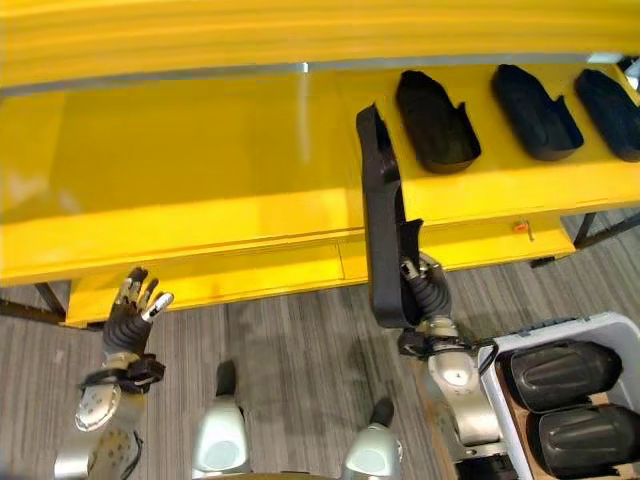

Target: Move parts from the plastic box to the shelf.

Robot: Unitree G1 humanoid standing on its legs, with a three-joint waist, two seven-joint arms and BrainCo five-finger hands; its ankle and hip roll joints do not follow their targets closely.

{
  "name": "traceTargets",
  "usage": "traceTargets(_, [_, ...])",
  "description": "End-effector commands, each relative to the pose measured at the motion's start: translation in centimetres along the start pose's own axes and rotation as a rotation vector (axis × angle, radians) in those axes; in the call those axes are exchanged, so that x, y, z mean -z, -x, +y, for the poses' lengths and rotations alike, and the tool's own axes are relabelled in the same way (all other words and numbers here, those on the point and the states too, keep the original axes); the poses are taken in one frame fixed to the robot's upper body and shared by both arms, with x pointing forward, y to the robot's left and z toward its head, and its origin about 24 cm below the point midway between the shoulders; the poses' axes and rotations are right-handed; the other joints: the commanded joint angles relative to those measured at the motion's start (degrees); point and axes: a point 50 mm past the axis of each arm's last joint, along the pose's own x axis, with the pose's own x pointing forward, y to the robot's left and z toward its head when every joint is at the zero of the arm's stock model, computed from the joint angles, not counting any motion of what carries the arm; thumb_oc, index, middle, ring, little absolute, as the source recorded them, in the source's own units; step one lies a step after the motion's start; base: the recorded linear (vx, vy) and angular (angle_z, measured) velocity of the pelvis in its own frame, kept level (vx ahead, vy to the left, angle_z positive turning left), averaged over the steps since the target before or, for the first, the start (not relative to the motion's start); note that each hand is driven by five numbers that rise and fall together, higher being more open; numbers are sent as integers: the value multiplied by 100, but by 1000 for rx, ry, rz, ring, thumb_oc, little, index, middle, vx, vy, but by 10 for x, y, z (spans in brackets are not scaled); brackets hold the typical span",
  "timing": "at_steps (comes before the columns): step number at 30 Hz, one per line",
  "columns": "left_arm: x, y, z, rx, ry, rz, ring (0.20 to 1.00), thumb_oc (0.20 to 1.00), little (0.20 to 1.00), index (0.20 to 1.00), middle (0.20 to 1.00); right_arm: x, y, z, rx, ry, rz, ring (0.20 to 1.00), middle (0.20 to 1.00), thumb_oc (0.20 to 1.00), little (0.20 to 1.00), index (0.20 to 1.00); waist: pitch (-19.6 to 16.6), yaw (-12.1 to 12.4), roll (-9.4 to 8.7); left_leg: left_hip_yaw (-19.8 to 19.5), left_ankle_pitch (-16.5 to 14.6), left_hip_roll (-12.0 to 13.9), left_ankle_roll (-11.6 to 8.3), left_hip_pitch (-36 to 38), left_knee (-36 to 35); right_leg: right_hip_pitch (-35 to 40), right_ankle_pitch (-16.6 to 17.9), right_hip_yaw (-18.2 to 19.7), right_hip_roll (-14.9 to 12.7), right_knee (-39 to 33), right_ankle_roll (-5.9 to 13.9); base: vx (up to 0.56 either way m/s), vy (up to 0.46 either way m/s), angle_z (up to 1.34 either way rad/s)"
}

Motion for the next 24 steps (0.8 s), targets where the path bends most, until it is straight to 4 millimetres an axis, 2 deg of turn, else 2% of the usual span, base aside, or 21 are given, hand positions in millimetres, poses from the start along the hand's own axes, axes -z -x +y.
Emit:
traceTargets(1, [-19, 6, -2, 28, 4, -104, 1000, 1000, 1000, 1000, 1000, -42, -18, -7, -7, 75, -208, 200, 200, 200, 200, 200, -245, -7, 187, -42, 277, 122, 288, -53, -132, 79, -667, 204, -357, 657, 694, 100, 153, 10])
traceTargets(4, [-24, 2, -4, 39, -12, -119, 1000, 1000, 1000, 1000, 1000, -46, -23, -3, -14, 79, -229, 200, 200, 200, 200, 200, -242, 33, 113, -71, 156, -15, 340, -242, 84, 167, -556, 147, -435, 477, 743, 80, 94, 3])
traceTargets(8, [-28, -2, -7, 57, -22, -131, 1000, 1000, 1000, 1000, 1000, -65, -39, 4, -30, 107, -300, 200, 200, 200, 200, 200, -220, 183, -1, -103, 13, -185, 395, -550, 378, 250, -395, -3, -524, 310, 804, 79, 61, 5])
traceTargets(13, [-30, -6, -10, 66, -24, -136, 1000, 1000, 1000, 1000, 1000, -85, -55, 7, -16, 133, -359, 200, 200, 200, 200, 200, -123, 341, -40, -185, -41, -282, 416, -837, 596, 226, -370, -113, -571, 316, 818, 27, 8, 16])
traceTargets(17, [-35, -9, -17, 91, 0, -153, 1000, 1000, 1000, 1000, 1000, -114, -80, 12, 23, 166, -433, 200, 200, 200, 200, 200, 84, 573, 6, -289, -106, -358, 423, -1105, 789, 97, -427, -184, -617, 493, 794, -6, -4, 13])
traceTargets(18, [-38, -8, -20, 101, 9, -162, 1000, 1000, 1000, 1000, 1000, -130, -89, 10, 45, 193, -467, 200, 200, 200, 200, 200, 165, 644, 32, -314, -121, -370, 437, -1218, 868, -22, -444, -173, -648, 598, 779, -30, 2, 14])
traceTargets(22, [-42, -9, -23, 118, 14, -182, 1000, 1000, 1000, 1000, 1000, -147, -100, 6, 82, 226, -497, 200, 200, 200, 200, 200, 274, 724, 78, -329, -142, -388, 440, -1346, 963, -145, -520, -173, -675, 737, 746, -42, 8, 8])
traceTargets(23, [-45, -9, -26, 133, 16, -191, 1000, 1000, 1000, 1000, 1000, -169, -111, 5, 117, 279, -538, 200, 200, 200, 200, 200, 386, 798, 125, -356, -153, -392, 440, -1466, 1048, -275, -563, -161, -691, 874, 727, -88, 20, 7])
traceTargets(24, [-47, -10, -27, 139, 24, -197, 1000, 1000, 1000, 1000, 1000, -181, -115, 5, 137, 293, -567, 200, 200, 200, 200, 200, 441, 830, 157, -371, -161, -393, 440, -1527, 1081, -360, -613, -147, -697, 955, 719, -96, 24, 4])
